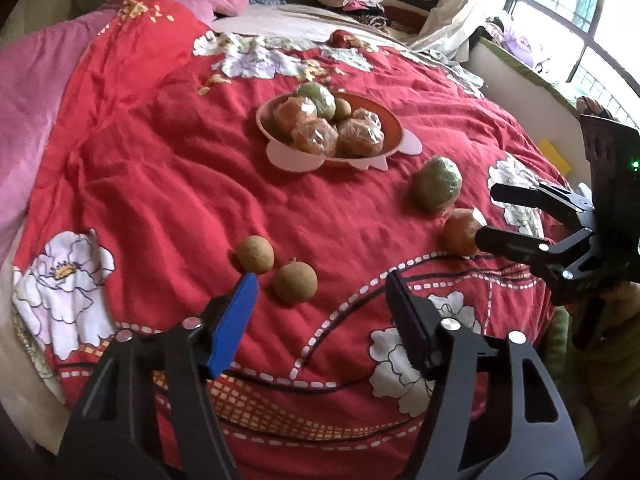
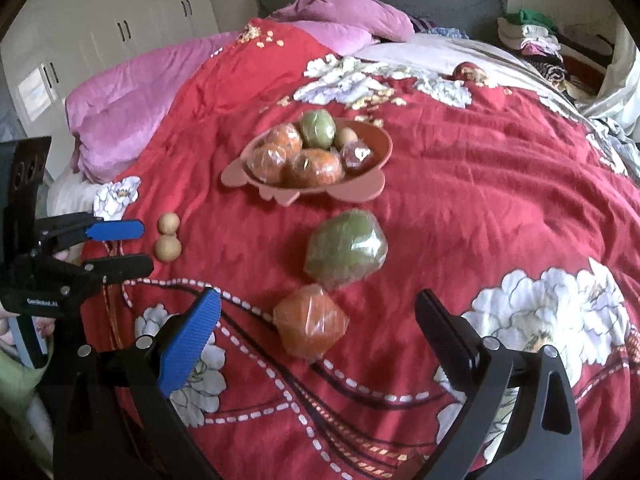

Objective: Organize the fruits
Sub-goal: 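Grasp a wrapped orange with the right tool while the left tool grasps a small brown fruit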

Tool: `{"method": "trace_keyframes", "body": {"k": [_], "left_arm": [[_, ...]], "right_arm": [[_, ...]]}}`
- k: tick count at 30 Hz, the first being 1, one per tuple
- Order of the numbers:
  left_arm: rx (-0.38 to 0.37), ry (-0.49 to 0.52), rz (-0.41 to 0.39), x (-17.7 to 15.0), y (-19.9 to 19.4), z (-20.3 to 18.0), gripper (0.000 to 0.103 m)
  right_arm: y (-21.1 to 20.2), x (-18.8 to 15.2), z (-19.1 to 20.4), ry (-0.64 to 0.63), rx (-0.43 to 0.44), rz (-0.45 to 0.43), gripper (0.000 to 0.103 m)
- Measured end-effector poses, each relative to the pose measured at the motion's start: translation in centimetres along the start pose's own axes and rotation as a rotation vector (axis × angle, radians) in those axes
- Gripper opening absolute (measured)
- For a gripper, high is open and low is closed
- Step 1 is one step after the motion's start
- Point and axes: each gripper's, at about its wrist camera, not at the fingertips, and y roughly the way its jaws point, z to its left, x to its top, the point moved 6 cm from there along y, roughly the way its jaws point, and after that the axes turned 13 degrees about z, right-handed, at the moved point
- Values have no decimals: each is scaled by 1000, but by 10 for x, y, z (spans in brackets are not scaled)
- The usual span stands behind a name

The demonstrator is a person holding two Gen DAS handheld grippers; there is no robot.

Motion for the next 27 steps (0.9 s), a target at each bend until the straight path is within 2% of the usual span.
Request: {"method": "trace_keyframes", "body": {"k": [6,8,9,11,13,19,22,27], "left_arm": [[-12,-13,18,-1,7,4,50],[-17,-18,21,-1,8,6,46],[-18,-21,24,-1,9,6,46],[-20,-21,26,-2,9,7,46],[-21,-21,28,-2,10,7,44],[-25,-23,30,-1,14,8,42],[-17,-29,33,0,17,9,37],[-12,-29,32,3,20,8,36]], "right_arm": [[8,-5,1,-1,4,25,96],[11,-6,3,-6,8,33,92],[13,-7,4,-12,13,39,83],[16,-7,7,-23,21,51,76],[19,-8,10,-38,27,58,62],[24,-8,11,-54,23,53,45],[29,-9,8,-54,20,62,42],[30,-8,7,-52,35,53,40]]}}
